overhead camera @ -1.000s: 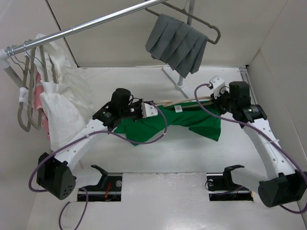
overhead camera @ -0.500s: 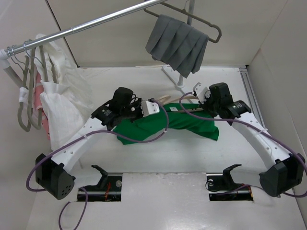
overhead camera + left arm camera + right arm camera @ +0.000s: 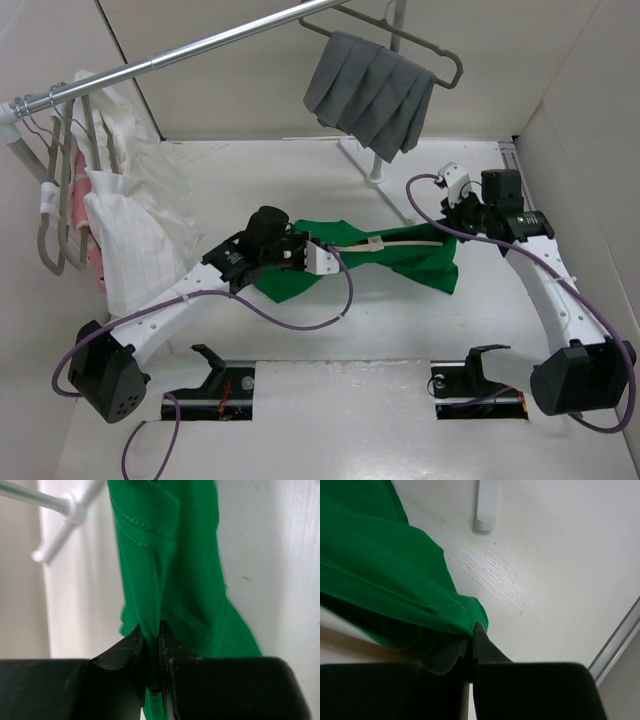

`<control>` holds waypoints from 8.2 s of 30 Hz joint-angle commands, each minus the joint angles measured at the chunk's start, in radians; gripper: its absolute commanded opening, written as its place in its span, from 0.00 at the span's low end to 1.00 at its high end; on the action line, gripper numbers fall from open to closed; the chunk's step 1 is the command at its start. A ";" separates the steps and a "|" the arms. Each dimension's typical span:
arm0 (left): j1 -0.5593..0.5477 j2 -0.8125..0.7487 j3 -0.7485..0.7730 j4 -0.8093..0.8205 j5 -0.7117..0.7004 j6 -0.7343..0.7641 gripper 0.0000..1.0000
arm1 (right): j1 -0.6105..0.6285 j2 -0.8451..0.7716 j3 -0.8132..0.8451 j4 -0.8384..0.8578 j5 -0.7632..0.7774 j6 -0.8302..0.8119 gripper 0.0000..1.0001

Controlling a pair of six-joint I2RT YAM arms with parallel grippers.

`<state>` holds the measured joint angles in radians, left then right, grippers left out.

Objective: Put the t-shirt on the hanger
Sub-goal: Place tshirt on hanger, then hang the hanger with tshirt onto the clothesline

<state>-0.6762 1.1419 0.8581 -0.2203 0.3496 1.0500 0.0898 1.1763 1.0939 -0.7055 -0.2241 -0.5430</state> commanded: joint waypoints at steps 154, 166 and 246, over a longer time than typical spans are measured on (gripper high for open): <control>0.270 0.045 0.283 -0.125 0.033 -0.658 0.63 | 0.225 0.017 0.308 -0.201 -0.592 -0.232 0.00; 0.219 -0.053 0.418 -0.093 0.509 -0.531 0.83 | 0.278 0.042 0.299 -0.048 -0.578 -0.147 0.00; 0.236 0.093 0.585 -0.071 0.704 -0.473 0.00 | -0.045 -0.191 0.000 0.253 -0.635 -0.160 1.00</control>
<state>-0.4431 1.2800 1.4090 -0.2676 0.9405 0.4725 -0.0219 1.0389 0.9741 -0.3962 -0.7906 -0.5865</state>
